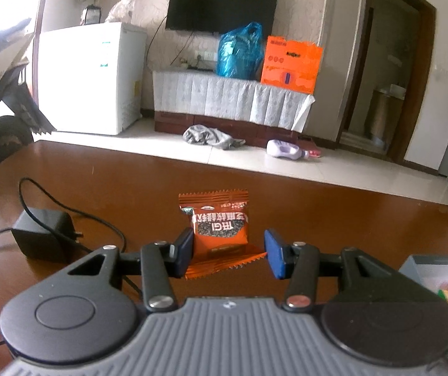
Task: Organize snacks
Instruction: 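Carry the held tube and orange candy packet over the white box with both tools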
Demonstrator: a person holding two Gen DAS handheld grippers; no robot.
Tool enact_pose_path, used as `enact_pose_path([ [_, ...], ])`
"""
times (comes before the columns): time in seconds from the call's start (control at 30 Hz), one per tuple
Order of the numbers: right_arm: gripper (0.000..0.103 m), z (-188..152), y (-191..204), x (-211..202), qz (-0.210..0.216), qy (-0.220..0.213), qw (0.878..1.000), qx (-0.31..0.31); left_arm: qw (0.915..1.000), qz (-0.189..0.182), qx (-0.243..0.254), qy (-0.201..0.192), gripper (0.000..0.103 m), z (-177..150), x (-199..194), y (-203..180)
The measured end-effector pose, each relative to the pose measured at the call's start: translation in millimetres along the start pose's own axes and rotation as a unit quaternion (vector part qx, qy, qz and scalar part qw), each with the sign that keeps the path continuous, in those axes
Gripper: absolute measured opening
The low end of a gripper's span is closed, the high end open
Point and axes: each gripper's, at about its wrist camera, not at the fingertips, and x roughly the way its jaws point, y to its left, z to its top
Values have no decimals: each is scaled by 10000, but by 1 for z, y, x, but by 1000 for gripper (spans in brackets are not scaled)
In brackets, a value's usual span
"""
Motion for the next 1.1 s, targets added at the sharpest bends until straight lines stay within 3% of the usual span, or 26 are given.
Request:
enact_pose_path([
  [0.17,26,-4,-12,-39,-134,-260,9996,8,9992,-58,393,-87,47,-2,-23,-18],
  [0.3,25,-13,-29,-69,-252,-423,9987,98,9986,-228,431,-204,47,-8,-45,-27],
  [0.53,26,-42,-67,-111,-673,-681,9953,112,9926,-511,1076,-221,47,-32,-79,-72],
  [0.73,26,-65,-109,-125,-935,-726,9920,436,9866,-778,1420,-211,47,-46,-103,-112],
  [0.97,26,-81,-147,-126,-931,-876,9878,888,9824,-1059,1518,-248,47,-57,-131,-151],
  [1.1,26,-87,-157,-115,-884,-965,9861,1026,9758,-1280,1736,-354,47,-67,-150,-176],
])
